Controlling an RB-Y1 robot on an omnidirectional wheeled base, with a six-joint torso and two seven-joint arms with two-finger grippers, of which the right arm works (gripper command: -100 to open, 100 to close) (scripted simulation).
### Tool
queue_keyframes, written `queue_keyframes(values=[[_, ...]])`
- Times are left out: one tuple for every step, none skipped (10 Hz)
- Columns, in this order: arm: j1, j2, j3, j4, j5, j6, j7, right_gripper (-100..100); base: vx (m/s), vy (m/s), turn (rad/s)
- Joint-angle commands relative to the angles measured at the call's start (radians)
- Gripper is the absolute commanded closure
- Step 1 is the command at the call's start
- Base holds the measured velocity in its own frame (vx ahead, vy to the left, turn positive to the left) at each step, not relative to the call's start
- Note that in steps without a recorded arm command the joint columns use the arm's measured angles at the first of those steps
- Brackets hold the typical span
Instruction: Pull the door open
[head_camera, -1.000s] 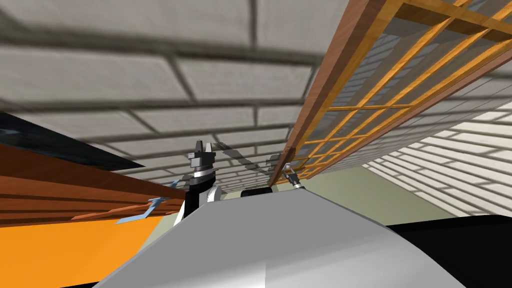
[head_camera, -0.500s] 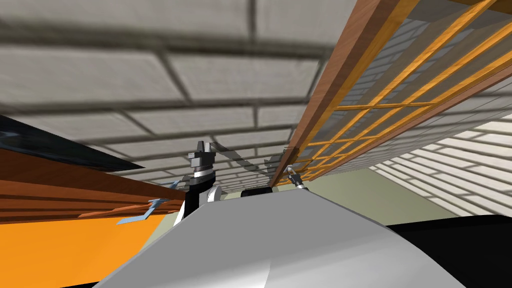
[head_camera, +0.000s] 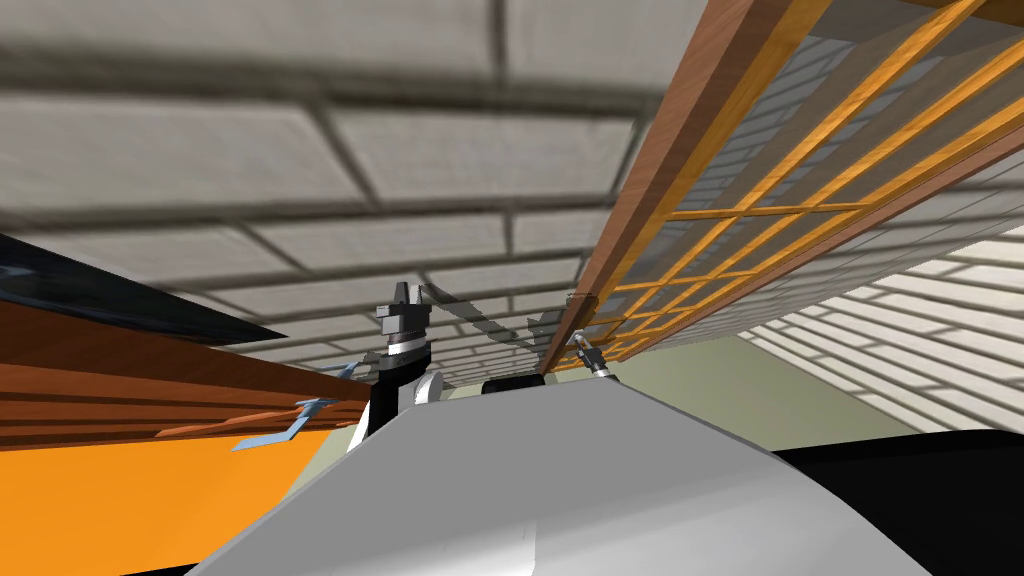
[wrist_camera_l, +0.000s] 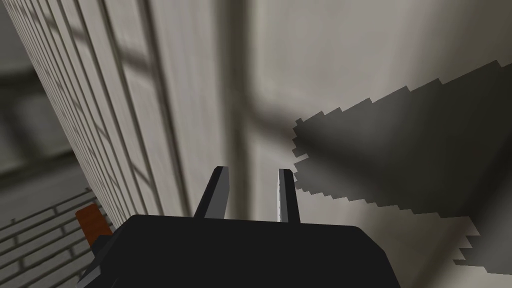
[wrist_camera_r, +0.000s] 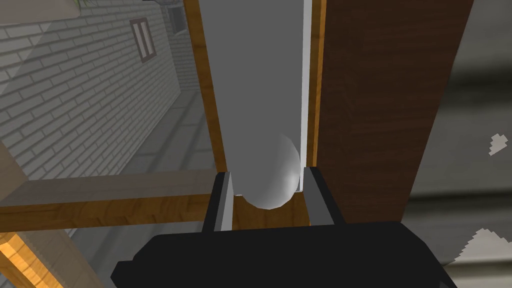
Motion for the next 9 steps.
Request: queue_keyframes(values=[[-0.003,0.000,0.002,0.003,0.000,-0.001,-0.028,100,-0.007,-0.005,-0.010],[-0.005,0.000,0.002,0.005,0.000,-0.002,-0.045,100,-0.013,-0.007,-0.006],[-0.006,0.000,0.003,0.007,0.000,-0.002,-0.061,100,-0.013,-0.006,-0.002],[-0.008,0.000,0.004,0.009,0.000,-0.003,-0.078,100,-0.012,-0.002,0.001],[-0.010,0.001,0.006,0.012,0.000,-0.003,-0.099,100,-0.011,-0.003,-0.002],[-0.014,0.001,0.007,0.016,0.000,-0.005,-0.129,100,-0.017,-0.002,-0.006],[-0.017,0.001,0.009,0.020,0.000,-0.006,-0.157,100,-0.026,-0.004,-0.007],[-0.021,0.001,0.011,0.024,-0.001,-0.007,-0.185,100,-0.025,-0.006,-0.008],[-0.021,0.001,0.011,0.024,-0.001,-0.007,-0.190,100,-0.015,-0.004,-0.001]])
